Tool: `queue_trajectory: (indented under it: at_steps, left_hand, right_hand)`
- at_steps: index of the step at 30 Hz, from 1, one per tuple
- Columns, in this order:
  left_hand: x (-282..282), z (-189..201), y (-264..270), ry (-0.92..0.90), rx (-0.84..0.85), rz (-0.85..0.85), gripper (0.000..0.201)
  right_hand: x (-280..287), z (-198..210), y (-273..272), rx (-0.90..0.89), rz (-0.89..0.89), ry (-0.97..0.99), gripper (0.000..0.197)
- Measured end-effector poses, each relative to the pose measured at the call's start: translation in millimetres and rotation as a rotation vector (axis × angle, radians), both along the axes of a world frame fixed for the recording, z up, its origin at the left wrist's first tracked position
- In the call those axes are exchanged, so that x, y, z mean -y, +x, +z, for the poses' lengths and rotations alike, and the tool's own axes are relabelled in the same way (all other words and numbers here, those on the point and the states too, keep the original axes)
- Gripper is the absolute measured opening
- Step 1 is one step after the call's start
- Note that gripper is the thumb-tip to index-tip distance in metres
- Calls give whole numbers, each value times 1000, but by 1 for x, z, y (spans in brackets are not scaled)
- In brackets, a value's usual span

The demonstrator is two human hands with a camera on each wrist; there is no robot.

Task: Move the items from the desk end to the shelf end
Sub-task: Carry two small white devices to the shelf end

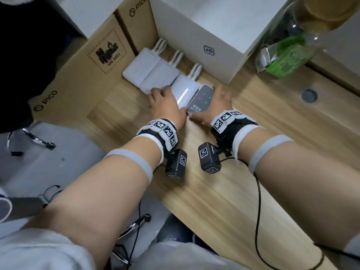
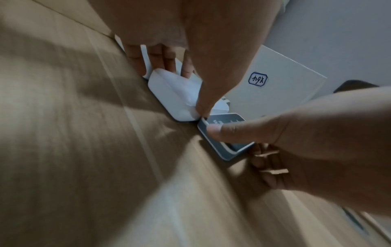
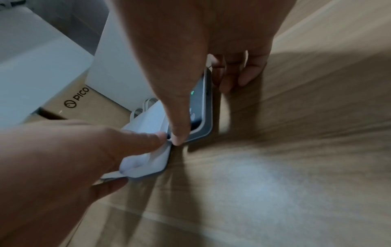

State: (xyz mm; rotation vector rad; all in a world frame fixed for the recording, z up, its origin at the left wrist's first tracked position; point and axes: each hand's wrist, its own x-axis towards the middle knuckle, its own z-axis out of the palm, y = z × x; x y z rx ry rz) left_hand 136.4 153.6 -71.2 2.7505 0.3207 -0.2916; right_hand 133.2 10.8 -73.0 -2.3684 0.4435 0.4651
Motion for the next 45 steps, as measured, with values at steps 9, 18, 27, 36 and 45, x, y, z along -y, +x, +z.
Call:
queue_trajectory:
  at_steps: [9, 18, 27, 36, 45]
  left_hand:
    - [20, 12, -13, -37, -235, -48, 92]
    - [32, 14, -108, -307, -456, -182, 75]
    - [166, 71, -213, -960, -754, -279, 51]
    - [334, 151, -367, -874, -712, -849, 39]
    - [516, 157, -630, -839, -878, -1076, 26]
  right_hand:
    - [25, 4, -57, 166, -113, 64, 61]
    - [72, 33, -187, 75, -314, 141, 40]
    - [170, 106, -358, 231, -812, 378, 20]
    - [296, 158, -551, 493, -1373, 588, 18]
    - [422, 147, -827, 576, -1554, 386, 17]
